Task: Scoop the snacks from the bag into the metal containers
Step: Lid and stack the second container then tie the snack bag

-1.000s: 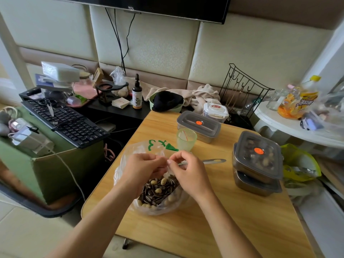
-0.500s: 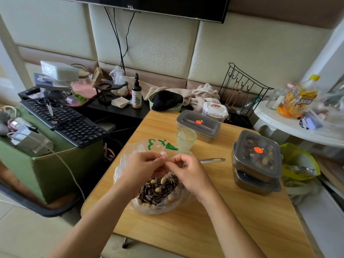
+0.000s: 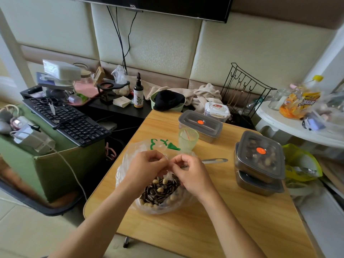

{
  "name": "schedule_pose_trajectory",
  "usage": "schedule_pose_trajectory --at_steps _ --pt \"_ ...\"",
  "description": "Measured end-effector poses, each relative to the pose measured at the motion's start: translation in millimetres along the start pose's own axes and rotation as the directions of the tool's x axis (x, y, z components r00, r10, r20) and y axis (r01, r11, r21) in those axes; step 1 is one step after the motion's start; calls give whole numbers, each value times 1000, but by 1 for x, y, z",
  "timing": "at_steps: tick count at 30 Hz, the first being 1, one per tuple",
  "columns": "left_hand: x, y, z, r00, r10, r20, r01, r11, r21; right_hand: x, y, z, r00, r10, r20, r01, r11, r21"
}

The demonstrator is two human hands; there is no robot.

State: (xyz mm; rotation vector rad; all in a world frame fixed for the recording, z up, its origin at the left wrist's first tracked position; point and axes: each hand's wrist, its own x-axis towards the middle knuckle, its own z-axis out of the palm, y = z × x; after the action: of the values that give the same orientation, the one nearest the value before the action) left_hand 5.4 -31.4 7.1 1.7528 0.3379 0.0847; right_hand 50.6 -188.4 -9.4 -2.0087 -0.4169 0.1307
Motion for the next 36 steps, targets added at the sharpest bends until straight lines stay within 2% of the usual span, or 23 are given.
schedule_pose_trajectory --at_steps 7,15,19,23,25,29,31,34,36 --pt "-1 0 2 1000 3 19 -4 997 77 -4 -2 4 999 29 -25 -30 999 -32" --pt "-1 -2 0 999 11 32 -16 989 148 -6 -8 4 991 136 8 -136 990 40" --pt "0 -3 3 997 68 -20 -58 949 310 -11 -11 13 996 -21 -86 1 974 -225" --pt "2 -7 5 997 82 -10 -74 942 327 -7 -6 14 963 -163 -213 78 930 -360" --pt "0 -8 7 995 103 -1 -96 938 332 -4 -4 8 963 -211 -168 122 897 -425" --pt "2 -9 4 970 205 -131 -140 911 388 -5 -11 -2 955 -279 99 292 836 -465" --pt "3 -9 1 952 261 -160 -170 885 433 -5 -13 -4 932 -321 171 363 800 -477" --pt "2 -10 2 949 295 -110 -205 843 497 0 -9 -5 913 -372 171 399 717 -571" --pt "1 -11 4 957 285 -54 -211 812 544 2 -4 -3 937 -324 133 334 712 -618"
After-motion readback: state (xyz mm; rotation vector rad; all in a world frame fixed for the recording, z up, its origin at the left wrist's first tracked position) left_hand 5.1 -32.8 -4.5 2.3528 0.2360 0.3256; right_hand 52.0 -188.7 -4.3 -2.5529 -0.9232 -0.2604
